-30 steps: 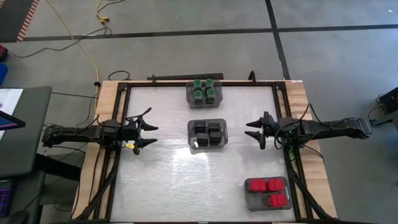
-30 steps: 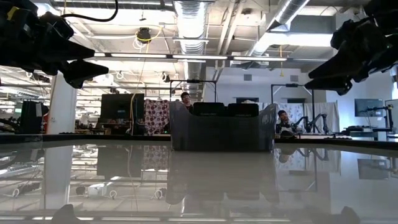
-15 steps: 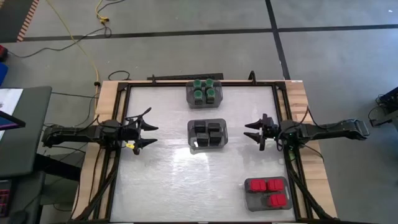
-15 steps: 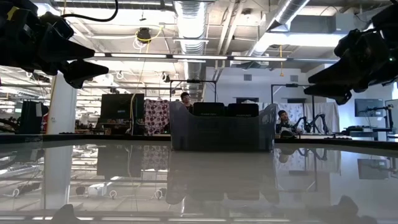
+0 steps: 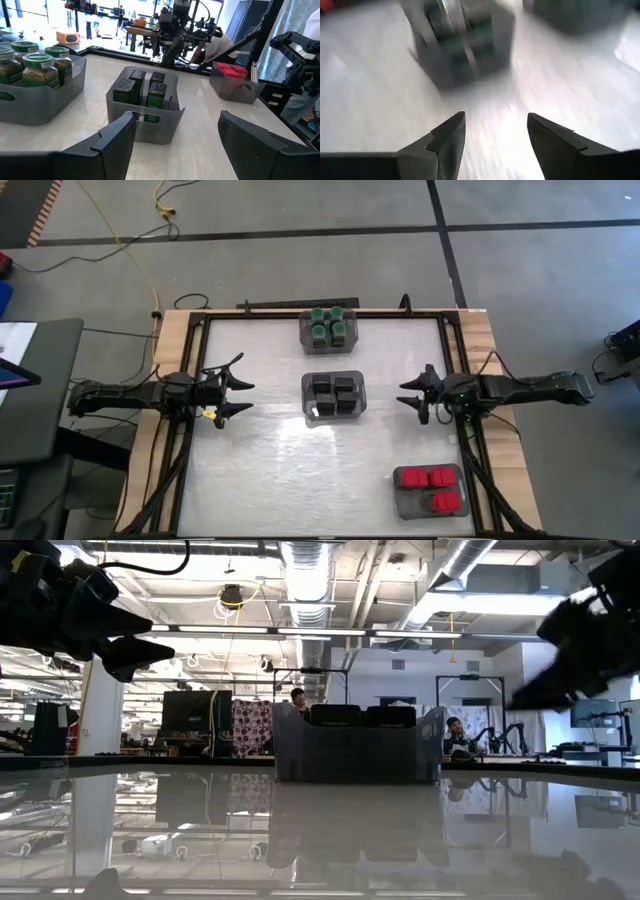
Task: Sort spices by type
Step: Return to Home Position
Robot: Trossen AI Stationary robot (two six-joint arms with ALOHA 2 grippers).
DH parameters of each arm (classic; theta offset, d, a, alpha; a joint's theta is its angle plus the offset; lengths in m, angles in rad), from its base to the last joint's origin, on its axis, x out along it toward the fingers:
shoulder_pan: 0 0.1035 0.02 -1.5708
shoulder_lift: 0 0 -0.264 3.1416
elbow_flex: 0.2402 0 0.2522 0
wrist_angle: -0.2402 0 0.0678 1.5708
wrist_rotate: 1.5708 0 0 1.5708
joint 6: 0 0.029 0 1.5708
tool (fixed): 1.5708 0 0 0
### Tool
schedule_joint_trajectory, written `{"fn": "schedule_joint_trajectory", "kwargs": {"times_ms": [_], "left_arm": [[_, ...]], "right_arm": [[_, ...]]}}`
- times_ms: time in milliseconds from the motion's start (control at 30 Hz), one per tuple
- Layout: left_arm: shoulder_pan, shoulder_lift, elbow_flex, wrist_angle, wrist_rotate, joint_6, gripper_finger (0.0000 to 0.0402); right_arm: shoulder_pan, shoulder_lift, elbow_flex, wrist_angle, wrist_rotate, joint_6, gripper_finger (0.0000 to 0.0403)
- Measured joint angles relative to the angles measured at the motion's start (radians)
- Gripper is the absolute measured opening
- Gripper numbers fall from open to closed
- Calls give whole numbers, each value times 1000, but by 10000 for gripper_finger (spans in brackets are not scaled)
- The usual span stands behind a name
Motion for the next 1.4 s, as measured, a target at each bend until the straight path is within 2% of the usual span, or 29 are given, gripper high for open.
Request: {"fn": "schedule_joint_trajectory", "kwargs": {"times_ms": [100, 600, 967, 1267, 1400], "left_arm": [[0, 0, 0, 0, 0, 0, 270], [0, 0, 0, 0, 0, 0, 270], [0, 0, 0, 0, 0, 0, 270], [0, 0, 0, 0, 0, 0, 270], [0, 0, 0, 0, 0, 0, 270]], "right_arm": [[0, 1, 43, -207, 0, 29, 242], [1, 4, 46, -210, -2, 9, 242], [3, 4, 32, -167, -6, -116, 242], [3, 3, 29, -154, -6, -7, 242], [2, 3, 29, -154, -6, -7, 242]]}}
